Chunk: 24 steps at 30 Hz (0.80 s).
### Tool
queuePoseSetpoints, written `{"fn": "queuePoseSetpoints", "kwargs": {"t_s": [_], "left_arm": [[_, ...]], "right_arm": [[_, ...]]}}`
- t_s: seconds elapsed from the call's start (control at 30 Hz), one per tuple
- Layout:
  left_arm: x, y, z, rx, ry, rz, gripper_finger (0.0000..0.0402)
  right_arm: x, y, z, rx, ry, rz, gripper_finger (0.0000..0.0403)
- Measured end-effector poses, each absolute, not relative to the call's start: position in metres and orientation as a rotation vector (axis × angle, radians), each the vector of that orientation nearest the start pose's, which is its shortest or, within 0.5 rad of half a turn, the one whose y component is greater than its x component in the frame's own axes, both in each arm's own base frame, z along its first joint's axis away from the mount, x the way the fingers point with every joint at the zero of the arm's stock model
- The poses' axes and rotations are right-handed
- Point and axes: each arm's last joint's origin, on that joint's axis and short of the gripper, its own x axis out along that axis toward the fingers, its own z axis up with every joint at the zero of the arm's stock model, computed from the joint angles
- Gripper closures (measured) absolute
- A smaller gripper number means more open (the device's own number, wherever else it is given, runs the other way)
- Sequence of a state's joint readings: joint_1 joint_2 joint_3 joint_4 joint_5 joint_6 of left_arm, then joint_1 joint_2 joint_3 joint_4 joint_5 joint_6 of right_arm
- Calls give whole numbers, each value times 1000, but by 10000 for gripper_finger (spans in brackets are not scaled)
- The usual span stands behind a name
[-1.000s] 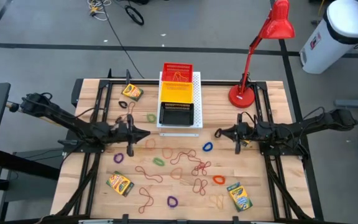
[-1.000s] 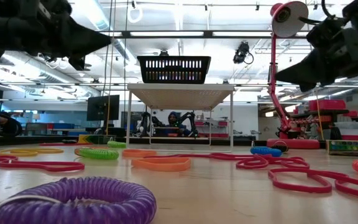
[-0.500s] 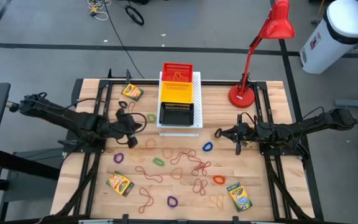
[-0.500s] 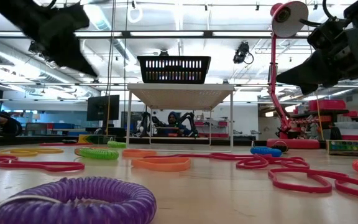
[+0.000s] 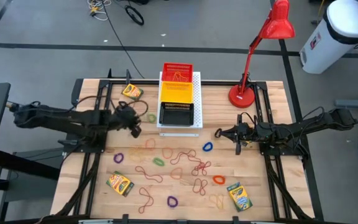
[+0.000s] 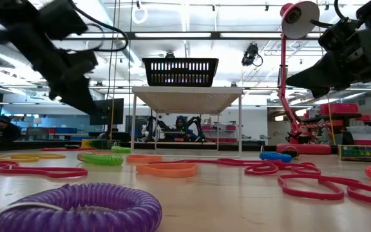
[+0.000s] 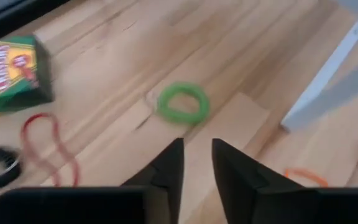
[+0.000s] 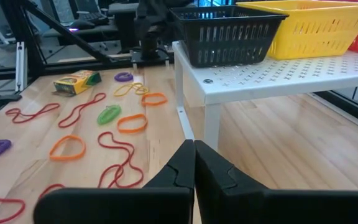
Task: Pick & Place Office Desk Supplies
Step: Put the green spring keychain into the yellow bin on the shelf
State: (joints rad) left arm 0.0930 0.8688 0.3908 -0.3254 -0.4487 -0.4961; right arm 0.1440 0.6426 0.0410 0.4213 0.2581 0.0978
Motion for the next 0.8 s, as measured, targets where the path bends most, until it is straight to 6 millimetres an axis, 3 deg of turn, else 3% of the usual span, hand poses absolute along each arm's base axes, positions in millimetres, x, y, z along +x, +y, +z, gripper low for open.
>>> {"fn": "queuePoseSetpoints", "kwargs": {"t_s": [0.17,0.3,0.57,0.8], "left_arm": [[163,56,174,-311,649,782,266],[170,71,169,-364,646,738,239],[184,85,141,-359,746,756,188],[197,91,128,-345,737,732,179]], "right_arm": [[138,13,155,54,172,-122,398],[138,13,155,54,172,-122,398],[138,13,155,54,173,-122,398],[138,13,155,54,173,-122,398]]}}
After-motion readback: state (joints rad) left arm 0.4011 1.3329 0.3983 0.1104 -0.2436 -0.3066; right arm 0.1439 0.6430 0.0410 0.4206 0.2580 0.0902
